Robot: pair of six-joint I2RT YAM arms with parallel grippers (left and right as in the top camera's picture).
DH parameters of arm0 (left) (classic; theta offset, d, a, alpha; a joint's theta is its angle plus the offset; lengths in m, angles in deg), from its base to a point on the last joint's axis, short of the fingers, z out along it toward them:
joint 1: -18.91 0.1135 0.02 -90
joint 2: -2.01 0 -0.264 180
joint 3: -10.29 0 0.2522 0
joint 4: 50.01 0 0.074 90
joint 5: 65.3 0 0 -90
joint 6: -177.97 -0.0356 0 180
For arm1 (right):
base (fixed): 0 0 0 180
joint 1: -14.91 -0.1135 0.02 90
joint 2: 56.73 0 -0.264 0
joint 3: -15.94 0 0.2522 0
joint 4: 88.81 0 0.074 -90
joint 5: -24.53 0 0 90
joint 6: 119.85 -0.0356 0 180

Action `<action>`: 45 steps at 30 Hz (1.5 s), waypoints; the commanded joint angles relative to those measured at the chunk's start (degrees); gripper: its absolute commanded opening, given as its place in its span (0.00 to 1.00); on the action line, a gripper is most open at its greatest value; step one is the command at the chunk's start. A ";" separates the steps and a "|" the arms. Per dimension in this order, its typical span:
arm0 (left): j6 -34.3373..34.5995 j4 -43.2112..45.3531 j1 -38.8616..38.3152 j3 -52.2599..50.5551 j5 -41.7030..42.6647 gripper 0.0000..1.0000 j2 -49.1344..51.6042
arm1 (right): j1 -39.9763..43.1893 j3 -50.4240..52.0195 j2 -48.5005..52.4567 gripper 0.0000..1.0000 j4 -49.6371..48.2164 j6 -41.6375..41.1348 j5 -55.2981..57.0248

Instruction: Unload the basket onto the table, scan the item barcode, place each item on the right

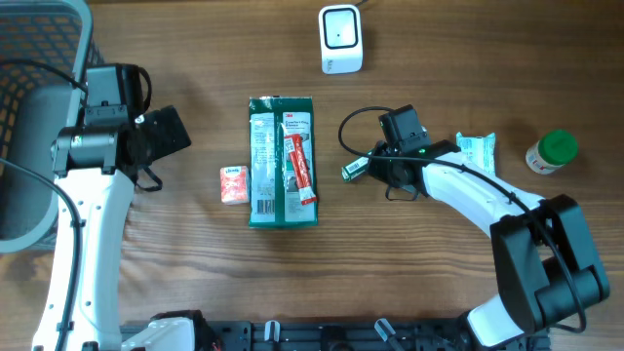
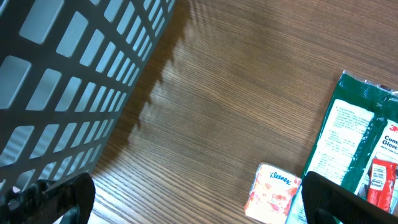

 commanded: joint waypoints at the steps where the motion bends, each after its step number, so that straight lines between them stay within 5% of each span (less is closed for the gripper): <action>1: 0.48 0.15 0.26 0.90 -0.90 1.00 -0.72 | -0.20 0.44 1.22 0.14 0.79 -0.63 1.25; 4: 0.48 0.15 0.26 0.90 -0.90 1.00 -0.72 | 0.85 -1.88 -1.11 0.16 3.54 2.51 0.57; 6: 0.48 0.15 0.26 0.90 -0.90 1.00 -0.72 | 2.10 -6.27 -4.52 0.19 6.73 12.20 -4.09; 10: 0.48 0.15 0.26 0.90 -0.90 1.00 -0.72 | 2.51 -11.96 -7.15 0.04 10.58 13.42 -4.83; 27: 0.50 0.15 0.26 0.90 -0.90 1.00 -0.72 | 2.45 -12.61 11.02 0.04 -7.63 14.38 0.00; 45: 0.48 0.15 0.26 0.90 -0.90 1.00 -0.72 | 2.78 -14.97 7.69 0.06 19.41 21.11 -8.59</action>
